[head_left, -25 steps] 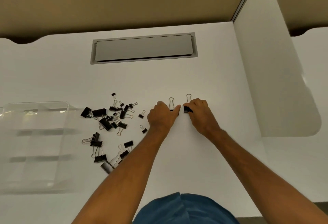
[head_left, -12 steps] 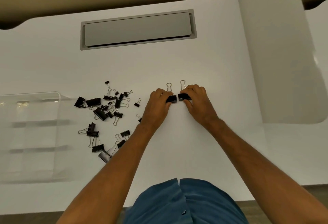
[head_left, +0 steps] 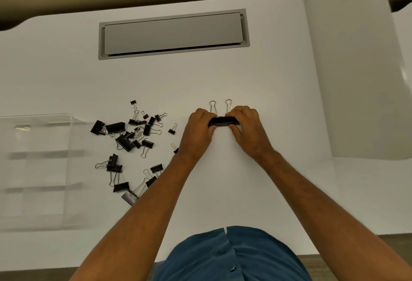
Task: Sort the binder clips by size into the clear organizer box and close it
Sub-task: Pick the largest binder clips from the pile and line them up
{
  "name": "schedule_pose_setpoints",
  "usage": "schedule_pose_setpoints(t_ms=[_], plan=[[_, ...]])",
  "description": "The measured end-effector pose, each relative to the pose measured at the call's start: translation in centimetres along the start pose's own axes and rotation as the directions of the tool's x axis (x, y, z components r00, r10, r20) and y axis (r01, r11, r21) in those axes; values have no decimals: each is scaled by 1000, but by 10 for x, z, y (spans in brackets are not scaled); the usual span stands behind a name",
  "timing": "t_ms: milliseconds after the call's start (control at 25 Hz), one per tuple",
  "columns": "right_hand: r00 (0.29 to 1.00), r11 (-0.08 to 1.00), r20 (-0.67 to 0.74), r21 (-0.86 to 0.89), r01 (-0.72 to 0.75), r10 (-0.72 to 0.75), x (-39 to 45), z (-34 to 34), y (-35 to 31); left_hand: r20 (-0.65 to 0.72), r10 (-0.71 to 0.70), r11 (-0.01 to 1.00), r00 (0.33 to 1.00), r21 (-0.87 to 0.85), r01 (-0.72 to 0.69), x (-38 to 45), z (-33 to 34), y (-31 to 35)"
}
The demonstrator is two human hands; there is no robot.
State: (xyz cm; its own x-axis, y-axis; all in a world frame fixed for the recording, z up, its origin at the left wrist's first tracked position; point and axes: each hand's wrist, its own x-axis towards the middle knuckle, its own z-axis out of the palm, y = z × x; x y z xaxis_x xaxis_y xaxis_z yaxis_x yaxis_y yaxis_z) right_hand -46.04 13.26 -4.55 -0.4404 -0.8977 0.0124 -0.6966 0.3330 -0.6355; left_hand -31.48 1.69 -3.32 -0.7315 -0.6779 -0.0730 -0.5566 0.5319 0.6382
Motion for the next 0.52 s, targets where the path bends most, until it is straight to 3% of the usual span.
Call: schedule_pose_setpoints(t_ms=[320, 520], plan=[[997, 997, -44, 52, -59, 61, -7, 0, -12, 10, 6, 999, 1000, -46, -6, -7, -6, 2], [978, 995, -184, 35, -92, 97, -28, 1, -46, -71, -6, 997, 997, -83, 0, -43, -37, -13]])
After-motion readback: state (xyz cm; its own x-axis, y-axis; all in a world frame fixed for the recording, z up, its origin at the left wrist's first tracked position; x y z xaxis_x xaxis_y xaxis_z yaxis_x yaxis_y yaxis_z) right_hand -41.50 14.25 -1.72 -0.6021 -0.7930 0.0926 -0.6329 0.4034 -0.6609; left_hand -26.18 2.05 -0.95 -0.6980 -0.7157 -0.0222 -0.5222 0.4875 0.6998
